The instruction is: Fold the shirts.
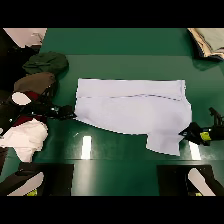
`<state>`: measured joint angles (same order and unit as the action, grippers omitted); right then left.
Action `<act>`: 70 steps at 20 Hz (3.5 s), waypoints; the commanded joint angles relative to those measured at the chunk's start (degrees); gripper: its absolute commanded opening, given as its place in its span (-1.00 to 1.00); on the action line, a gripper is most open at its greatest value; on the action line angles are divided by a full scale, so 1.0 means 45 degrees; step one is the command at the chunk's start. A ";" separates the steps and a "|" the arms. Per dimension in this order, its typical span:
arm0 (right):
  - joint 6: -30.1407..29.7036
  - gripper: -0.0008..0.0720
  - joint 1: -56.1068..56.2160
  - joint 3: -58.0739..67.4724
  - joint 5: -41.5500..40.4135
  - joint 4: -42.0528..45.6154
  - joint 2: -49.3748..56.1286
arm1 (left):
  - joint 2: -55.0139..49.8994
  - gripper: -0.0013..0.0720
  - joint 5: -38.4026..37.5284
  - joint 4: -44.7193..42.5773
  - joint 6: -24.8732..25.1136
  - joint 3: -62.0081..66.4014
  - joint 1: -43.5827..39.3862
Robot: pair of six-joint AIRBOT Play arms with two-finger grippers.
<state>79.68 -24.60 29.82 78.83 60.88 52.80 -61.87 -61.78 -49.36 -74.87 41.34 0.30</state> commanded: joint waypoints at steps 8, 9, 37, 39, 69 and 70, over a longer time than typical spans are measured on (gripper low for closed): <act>-0.0316 -0.93 -0.0034 0.1491 0.1826 -0.0287 -0.2948 | 0.2210 -0.90 -0.2157 -0.1987 -0.0034 0.0019 0.0024; -0.0180 -0.93 -0.0034 0.1962 0.1724 -0.0301 -0.3186 | 0.2433 -0.90 -0.2025 -0.1899 -0.0034 0.0058 0.0024; 0.0525 0.51 0.3497 1.4683 -0.1661 -0.2089 1.0627 | -0.7718 0.86 0.4075 0.1166 -0.0704 0.8830 0.0024; 0.0112 0.51 0.3031 1.5368 -0.0670 -0.2259 1.0627 | -0.7718 0.86 0.2939 0.1161 -0.0685 0.9559 0.0024; -0.2336 -0.93 0.3225 1.4314 0.2278 -0.3944 1.2196 | -0.7762 -0.90 0.1200 0.0627 0.0282 1.0321 -0.2793; -0.1880 -0.93 0.3497 1.4863 0.2579 -0.3944 1.2036 | -0.7762 -0.90 0.1826 0.0525 0.0287 1.0326 -0.3138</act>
<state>68.01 -11.53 91.48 85.25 44.03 107.74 -96.75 -58.30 -46.09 -73.58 87.74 -11.40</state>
